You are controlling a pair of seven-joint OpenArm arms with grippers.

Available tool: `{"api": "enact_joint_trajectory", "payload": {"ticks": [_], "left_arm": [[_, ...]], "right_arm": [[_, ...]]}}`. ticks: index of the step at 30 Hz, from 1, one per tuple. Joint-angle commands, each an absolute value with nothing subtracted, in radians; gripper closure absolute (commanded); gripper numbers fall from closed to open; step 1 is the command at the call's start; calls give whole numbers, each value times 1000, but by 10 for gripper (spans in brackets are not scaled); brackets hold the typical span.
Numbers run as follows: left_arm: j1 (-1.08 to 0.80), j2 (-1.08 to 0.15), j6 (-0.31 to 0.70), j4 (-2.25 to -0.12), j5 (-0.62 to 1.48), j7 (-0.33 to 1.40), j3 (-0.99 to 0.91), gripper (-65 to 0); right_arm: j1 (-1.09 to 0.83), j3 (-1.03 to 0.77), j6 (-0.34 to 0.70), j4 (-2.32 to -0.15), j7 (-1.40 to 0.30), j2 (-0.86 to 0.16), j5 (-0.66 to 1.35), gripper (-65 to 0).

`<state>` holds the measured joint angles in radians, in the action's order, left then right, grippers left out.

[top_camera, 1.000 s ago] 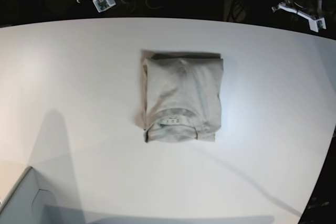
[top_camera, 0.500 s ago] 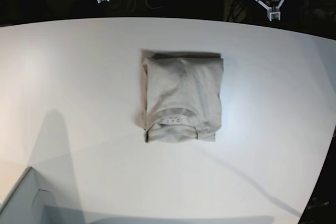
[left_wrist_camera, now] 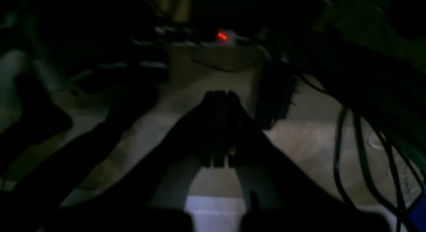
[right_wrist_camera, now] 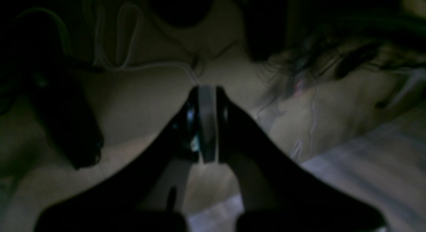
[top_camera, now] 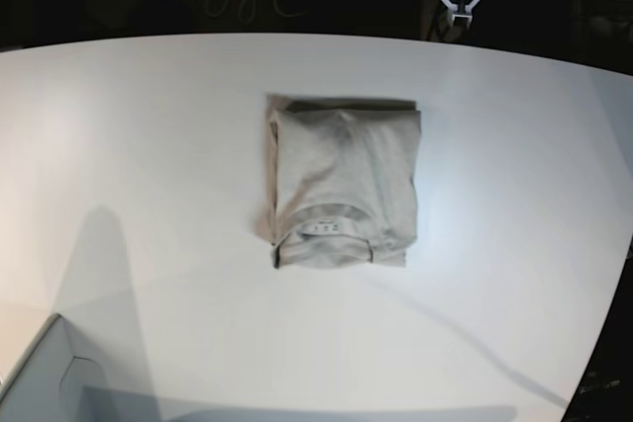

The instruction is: Layout the t-shirt on the table in an organized manner, then fold the t-shirt properly

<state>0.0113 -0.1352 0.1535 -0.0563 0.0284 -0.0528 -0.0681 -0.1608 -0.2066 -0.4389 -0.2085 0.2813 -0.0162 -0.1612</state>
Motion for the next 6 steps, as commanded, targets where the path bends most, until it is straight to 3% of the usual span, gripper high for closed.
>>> {"api": "enact_joint_trajectory", "payload": {"ticks": [1,6], "left_arm": [[13,-137,147,-58,28,-58,-68,0],[15,-91,147,-58,28,-58,-70,-1]], "right_arm": [[-151,-206,-486,-194,308,-21,-160,0],[-131,-206,-496,-162,331,-19,-160,0]]}}
